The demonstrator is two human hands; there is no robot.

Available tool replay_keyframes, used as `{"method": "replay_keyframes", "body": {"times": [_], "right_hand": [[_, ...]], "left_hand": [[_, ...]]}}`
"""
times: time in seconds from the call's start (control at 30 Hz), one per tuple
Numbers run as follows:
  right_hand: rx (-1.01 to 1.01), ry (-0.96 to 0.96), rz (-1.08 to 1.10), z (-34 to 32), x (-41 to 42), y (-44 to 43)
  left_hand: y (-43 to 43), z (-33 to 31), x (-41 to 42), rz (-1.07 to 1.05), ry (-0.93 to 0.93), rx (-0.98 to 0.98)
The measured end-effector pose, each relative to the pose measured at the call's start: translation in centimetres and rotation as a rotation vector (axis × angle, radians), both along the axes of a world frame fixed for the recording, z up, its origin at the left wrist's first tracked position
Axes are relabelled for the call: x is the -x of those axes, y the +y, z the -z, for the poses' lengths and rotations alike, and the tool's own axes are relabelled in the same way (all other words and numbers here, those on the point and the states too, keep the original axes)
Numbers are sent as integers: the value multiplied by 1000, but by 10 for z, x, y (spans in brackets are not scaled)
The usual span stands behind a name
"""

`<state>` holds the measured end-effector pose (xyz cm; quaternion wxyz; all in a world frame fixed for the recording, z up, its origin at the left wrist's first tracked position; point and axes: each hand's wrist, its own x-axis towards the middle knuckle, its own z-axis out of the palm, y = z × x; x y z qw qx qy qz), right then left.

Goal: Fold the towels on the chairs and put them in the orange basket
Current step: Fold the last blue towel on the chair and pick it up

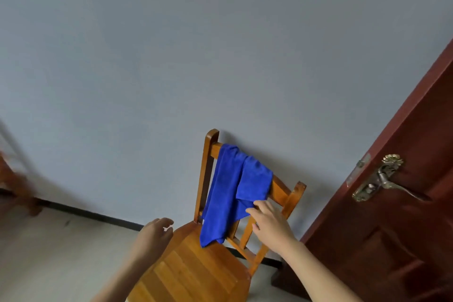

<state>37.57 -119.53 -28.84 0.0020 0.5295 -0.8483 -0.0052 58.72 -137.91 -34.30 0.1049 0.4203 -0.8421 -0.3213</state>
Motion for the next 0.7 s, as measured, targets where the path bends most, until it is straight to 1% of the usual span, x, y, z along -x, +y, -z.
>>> {"method": "replay_keyframes", "body": {"times": [0.07,0.13,0.27,0.33,0.4,0.53,0.67,0.7], "right_hand": [[-5,101,-25,-4,15,-13],[-58,192,7,-6,32,-25],[-102,263,100,-11,60,-49],[-137,240,146,-20,67,-63],[-92,155,173,-23,70,-71],[-44,145,170,-15,79,-74],[-47,240,90,-8,92,-73],[-38,185,121,-6,95,-74]], "left_hand": [[-9,1,10,-15,3,-8],[-18,1,24,-10,20,-7],[-35,-2,53,46,49,-11],[-47,-6,66,64,60,-3],[-56,-9,76,72,81,3],[-60,-14,84,63,109,-12],[-55,-15,85,31,117,-35],[-52,-15,85,20,120,-46]]}}
